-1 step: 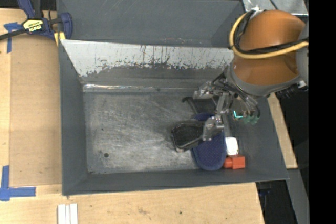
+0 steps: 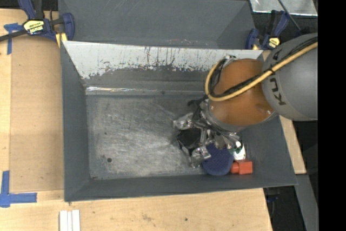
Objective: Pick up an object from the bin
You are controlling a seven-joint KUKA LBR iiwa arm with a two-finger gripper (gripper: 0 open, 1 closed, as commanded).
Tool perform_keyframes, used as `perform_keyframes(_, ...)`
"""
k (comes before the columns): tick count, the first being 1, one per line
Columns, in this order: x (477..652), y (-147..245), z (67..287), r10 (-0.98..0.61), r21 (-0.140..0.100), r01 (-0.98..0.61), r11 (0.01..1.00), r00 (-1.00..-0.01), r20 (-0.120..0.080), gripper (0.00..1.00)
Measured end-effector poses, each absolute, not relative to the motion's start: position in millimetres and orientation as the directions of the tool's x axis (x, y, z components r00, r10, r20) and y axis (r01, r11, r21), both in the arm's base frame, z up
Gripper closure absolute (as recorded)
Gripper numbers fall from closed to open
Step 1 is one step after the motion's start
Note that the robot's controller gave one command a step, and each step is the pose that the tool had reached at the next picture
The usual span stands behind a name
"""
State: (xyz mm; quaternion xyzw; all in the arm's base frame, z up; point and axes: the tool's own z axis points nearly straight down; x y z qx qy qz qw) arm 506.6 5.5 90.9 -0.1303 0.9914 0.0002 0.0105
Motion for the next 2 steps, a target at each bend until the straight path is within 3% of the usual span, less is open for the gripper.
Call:
perform_keyframes(1, 505.8, 6.3, 92.3, -0.259, -0.001, -0.259, 0.966, -0.966, -0.018, 1.00)
perform_keyframes(2, 512.8, -5.9, 232.4, -0.319, -0.002, -0.319, 0.948, -0.948, -0.005, 1.00)
